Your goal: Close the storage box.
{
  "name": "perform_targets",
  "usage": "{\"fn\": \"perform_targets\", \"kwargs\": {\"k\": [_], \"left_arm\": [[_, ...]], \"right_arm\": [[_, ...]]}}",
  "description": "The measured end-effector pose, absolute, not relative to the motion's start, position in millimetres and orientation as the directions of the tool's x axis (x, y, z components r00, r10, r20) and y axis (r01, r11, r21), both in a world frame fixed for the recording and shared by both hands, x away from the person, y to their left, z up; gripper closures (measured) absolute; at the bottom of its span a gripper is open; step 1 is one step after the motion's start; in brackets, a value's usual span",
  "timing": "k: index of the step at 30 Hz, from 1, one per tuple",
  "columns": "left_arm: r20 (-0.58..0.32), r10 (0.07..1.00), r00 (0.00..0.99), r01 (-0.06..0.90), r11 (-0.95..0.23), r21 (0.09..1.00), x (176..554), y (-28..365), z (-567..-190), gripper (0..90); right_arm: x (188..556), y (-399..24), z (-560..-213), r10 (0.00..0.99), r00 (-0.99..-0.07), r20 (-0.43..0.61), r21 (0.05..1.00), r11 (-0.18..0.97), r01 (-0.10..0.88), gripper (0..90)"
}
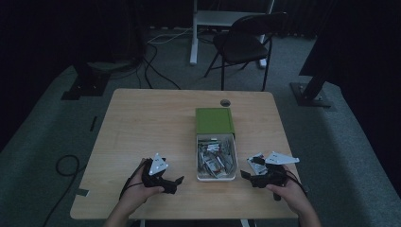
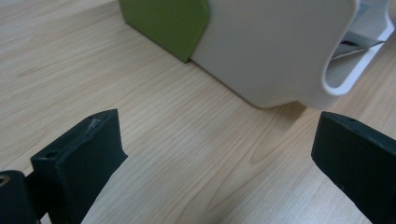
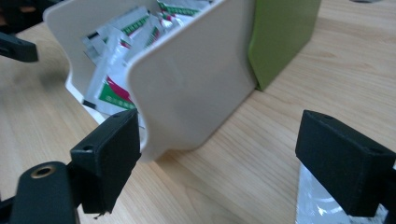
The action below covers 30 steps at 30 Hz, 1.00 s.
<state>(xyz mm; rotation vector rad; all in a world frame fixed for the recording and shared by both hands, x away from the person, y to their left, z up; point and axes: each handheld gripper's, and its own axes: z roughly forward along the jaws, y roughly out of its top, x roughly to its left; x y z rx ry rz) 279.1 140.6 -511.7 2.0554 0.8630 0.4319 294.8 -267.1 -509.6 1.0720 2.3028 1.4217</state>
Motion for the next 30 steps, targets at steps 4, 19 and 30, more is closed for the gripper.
{"fn": "perform_targets", "kwargs": {"k": [4, 19, 30], "left_arm": [[-0.024, 0.694, 0.719, 0.402, -0.387, 0.83, 280, 133, -511, 2.7], [-0.034, 0.642, 0.766, 0.322, -0.336, 0.885, 283, 111, -503, 2.7], [-0.02, 0.645, 0.764, 0.313, -0.343, 0.886, 292, 104, -503, 2.7]], "right_arm": [[296, -263, -507, 0.673, -0.719, 0.174, 0.854, 0.261, 0.45, 13.7], [303, -256, -506, 0.661, -0.725, 0.191, 0.858, 0.247, 0.451, 13.7], [308, -253, -508, 0.665, -0.722, 0.192, 0.854, 0.249, 0.457, 13.4]]}}
